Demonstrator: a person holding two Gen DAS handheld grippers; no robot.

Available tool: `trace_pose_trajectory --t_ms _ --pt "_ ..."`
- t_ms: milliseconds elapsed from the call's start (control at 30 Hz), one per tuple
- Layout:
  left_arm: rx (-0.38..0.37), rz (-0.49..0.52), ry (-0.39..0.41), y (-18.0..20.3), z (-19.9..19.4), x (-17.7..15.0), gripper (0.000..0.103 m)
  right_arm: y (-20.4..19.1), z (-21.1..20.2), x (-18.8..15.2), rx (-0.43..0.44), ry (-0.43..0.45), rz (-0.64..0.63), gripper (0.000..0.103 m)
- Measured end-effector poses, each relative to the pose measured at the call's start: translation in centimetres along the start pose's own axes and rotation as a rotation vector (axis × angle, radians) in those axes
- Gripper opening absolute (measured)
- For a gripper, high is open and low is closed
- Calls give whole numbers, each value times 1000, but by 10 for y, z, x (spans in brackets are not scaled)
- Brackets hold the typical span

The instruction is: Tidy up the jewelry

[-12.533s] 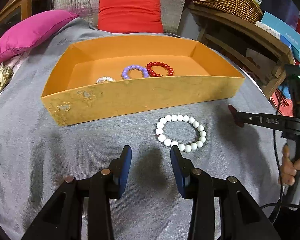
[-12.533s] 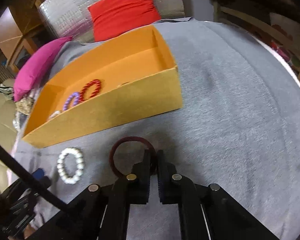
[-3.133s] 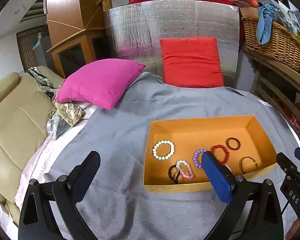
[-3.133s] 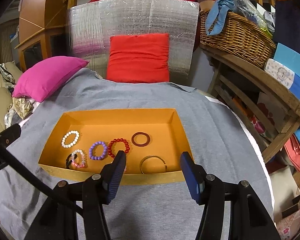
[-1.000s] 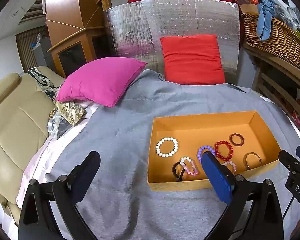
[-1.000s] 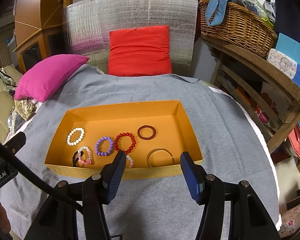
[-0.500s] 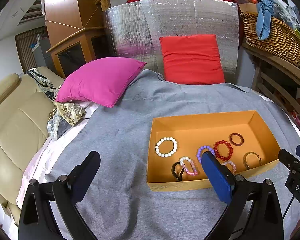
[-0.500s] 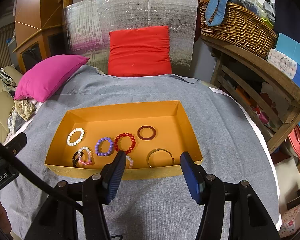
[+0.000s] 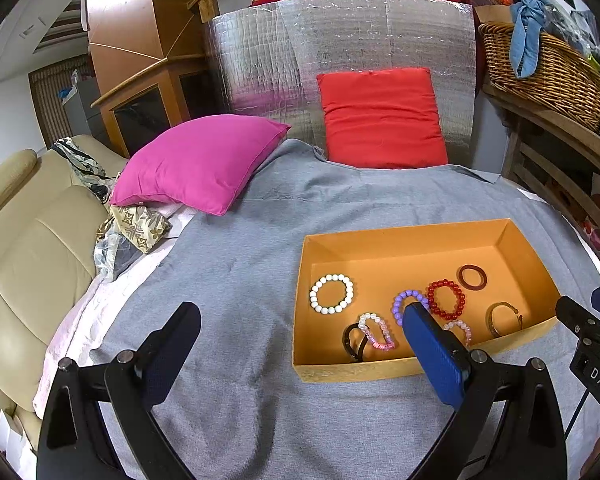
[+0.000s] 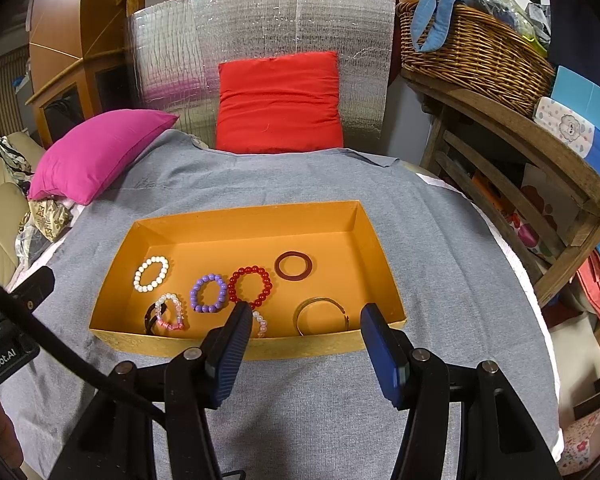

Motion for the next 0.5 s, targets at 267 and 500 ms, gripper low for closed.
trace_pose_trajectory --t_ms 267,500 --pt "2 0 -1 0 1 0 101 0 0 0 0 0 0 60" --pt "5 2 -1 0 1 0 101 0 1 0 0 -4 1 60"
Point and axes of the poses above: each gripper's, at about its wrist camera, not at the fingertips, and z roughly the way its jaws point, y to its right, x to its top, the point moved 5 cm from there along z, roughly the way its jaws point, and after that the axes turned 14 degrees about -x, right-handed, at the moved point
